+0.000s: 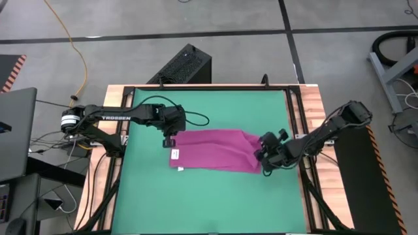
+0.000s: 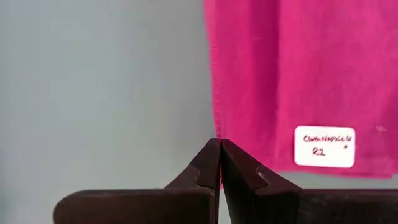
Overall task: Roll towel
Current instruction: Fold the violet towel
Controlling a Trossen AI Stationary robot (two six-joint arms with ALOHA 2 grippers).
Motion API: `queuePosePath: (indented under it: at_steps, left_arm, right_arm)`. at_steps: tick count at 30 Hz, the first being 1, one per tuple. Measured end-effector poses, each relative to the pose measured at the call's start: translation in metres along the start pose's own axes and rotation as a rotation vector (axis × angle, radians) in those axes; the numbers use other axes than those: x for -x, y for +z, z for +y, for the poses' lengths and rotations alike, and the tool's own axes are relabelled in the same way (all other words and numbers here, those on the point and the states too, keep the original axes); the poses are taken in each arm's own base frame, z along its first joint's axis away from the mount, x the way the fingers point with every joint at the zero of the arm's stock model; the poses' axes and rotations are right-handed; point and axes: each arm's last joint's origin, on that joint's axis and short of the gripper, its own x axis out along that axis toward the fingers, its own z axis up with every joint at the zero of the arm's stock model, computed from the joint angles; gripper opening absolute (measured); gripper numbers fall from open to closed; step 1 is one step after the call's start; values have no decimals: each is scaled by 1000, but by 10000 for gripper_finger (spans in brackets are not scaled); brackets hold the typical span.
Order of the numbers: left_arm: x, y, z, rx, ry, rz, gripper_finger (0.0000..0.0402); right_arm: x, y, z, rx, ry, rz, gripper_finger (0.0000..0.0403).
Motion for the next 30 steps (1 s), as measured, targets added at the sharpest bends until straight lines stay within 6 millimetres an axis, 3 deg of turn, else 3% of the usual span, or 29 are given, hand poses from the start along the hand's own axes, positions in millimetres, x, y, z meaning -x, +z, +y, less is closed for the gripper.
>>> queuePosePath:
  at_steps: [5,9,15,17,30]
  left_arm:
    - [0,0,0,-4,0,0,0]
    - [0,0,0,-9,0,-1,0]
    - [0,0,0,-18,0,-1,0]
    - [0,0,0,-24,0,-1,0]
    - [0,0,0,-48,-2,-2,0]
  right_arm:
    - [0,-4,-18,-118,-139,8,76]
    - [6,-3,-22,-91,-138,-58,91]
    - [22,-8,-10,259,8,-118,98]
    - [22,-8,-8,299,26,-114,98]
    - [-6,17,6,522,129,18,98]
